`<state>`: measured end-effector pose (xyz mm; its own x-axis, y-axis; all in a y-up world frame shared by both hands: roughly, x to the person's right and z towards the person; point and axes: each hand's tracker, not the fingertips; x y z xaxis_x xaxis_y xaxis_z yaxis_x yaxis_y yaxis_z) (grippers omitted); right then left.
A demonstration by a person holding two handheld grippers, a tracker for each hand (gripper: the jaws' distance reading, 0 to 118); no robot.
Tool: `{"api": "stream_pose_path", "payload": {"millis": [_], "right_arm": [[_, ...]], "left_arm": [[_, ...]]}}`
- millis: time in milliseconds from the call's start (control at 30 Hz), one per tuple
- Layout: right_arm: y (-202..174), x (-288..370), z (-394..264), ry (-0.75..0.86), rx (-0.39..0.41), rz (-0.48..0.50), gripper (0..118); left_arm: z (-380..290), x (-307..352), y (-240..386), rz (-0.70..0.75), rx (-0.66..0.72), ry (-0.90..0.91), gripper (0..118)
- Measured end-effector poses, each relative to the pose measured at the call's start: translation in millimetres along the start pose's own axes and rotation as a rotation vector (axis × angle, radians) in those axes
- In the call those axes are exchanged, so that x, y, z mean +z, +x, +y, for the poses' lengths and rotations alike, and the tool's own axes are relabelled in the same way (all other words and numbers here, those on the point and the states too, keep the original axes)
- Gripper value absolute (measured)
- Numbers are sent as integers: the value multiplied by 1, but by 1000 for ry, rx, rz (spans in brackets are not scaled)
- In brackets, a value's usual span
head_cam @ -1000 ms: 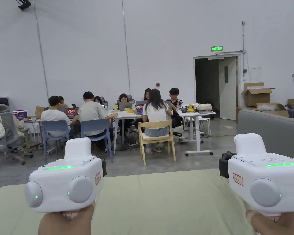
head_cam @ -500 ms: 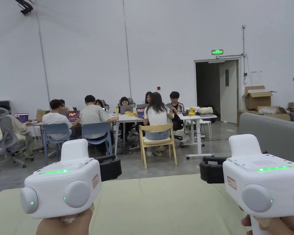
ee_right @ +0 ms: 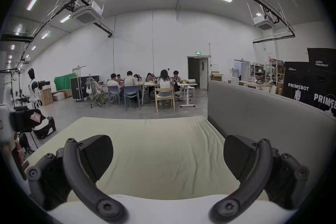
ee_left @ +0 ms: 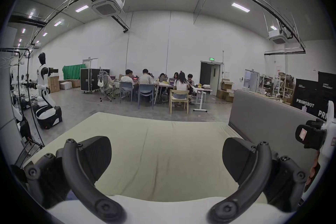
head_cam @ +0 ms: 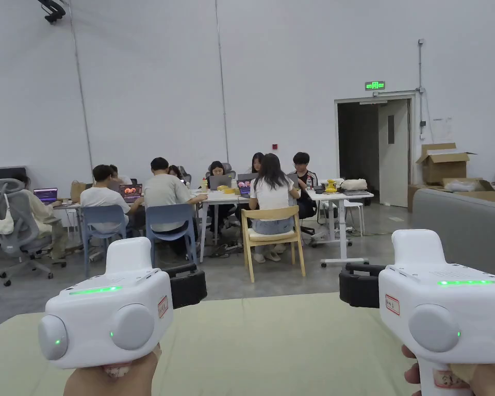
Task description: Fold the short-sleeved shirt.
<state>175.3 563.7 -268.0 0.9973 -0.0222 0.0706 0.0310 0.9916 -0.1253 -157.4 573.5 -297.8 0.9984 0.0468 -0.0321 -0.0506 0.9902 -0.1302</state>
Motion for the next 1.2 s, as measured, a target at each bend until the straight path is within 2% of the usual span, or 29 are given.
{"api": "stream_pose_path", "payload": {"millis": [433, 1200], "right_arm": [[-5, 4, 5, 17, -1, -3, 118], [-11, 8, 7, 4, -4, 20, 118]], "left_arm": [[0, 0, 7, -1, -44, -3, 118], [4, 0, 3, -5, -43, -20, 118]]}}
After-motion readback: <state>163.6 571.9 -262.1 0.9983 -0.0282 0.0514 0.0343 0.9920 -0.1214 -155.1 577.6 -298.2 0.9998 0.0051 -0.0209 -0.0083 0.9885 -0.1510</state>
